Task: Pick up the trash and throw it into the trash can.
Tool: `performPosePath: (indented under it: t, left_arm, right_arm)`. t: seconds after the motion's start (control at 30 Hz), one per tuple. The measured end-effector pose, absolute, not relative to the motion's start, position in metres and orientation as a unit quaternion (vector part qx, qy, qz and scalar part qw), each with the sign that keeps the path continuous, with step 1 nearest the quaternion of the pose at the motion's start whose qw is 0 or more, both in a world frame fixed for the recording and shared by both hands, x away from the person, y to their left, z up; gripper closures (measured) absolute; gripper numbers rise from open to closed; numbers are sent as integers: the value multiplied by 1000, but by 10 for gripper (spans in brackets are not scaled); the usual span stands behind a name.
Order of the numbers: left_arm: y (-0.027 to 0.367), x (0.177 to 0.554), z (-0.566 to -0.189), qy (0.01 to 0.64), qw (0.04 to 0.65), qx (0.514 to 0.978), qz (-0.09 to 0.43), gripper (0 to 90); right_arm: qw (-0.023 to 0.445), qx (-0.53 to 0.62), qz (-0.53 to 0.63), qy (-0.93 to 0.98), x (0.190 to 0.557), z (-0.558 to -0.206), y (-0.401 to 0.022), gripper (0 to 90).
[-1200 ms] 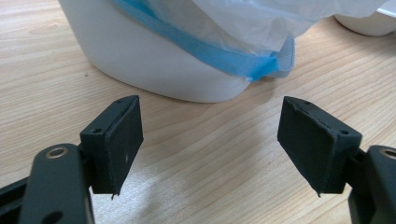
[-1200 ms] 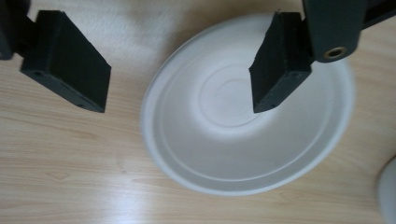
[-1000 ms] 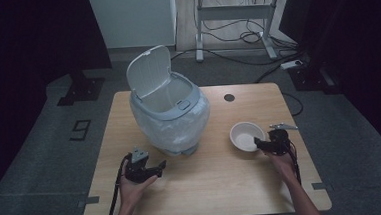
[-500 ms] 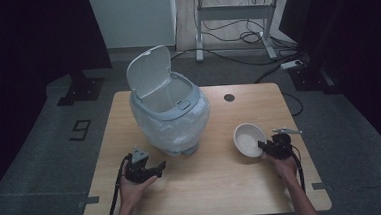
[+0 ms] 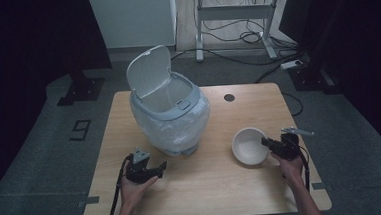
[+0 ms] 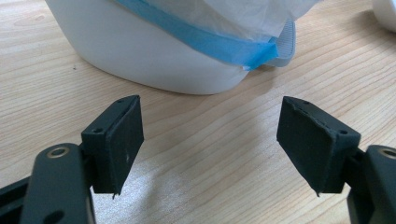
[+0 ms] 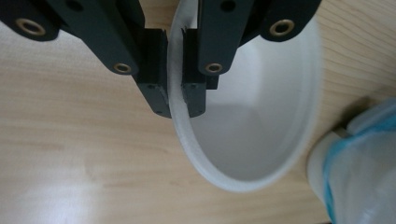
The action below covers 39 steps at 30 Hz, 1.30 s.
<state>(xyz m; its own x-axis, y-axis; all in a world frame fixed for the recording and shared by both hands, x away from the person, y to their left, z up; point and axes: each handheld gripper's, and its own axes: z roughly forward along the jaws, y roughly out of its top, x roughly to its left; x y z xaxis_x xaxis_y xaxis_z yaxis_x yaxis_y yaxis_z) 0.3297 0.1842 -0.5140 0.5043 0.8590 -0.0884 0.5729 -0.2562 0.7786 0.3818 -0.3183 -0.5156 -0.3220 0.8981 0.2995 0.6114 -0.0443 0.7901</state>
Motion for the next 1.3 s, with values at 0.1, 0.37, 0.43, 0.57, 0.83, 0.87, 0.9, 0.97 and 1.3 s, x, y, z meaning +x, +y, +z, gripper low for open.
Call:
performPosePath:
  t: [0.1, 0.37, 0.43, 0.57, 0.83, 0.87, 0.9, 0.97, 1.3]
  left_arm:
    - [184, 330, -514, 464, 395, 772, 181, 228]
    - [184, 330, -515, 464, 395, 772, 180, 228]
    - [184, 330, -515, 463, 395, 773, 179, 228]
    - [184, 330, -515, 464, 394, 773, 178, 228]
    - [185, 329, -515, 465, 396, 772, 177, 229]
    - [185, 329, -515, 465, 396, 772, 177, 229]
    - [186, 329, -514, 465, 396, 772, 177, 229]
    - [186, 329, -514, 466, 397, 771, 177, 229]
    - [187, 330, -516, 467, 396, 772, 171, 229]
  right_arm:
    - [166, 555, 470, 666, 377, -507, -321, 831]
    - [178, 535, 506, 652, 366, -486, -322, 831]
    - [183, 527, 517, 649, 363, -478, -321, 831]
    - [192, 509, 532, 649, 356, -464, -317, 831]
    - [204, 485, 545, 653, 350, -447, -306, 831]
    - [204, 485, 545, 653, 350, -447, -306, 831]
    - [204, 479, 550, 653, 349, -443, -303, 831]
    - [205, 476, 551, 654, 349, -440, -301, 831]
    - [217, 445, 568, 658, 354, -407, -282, 831]
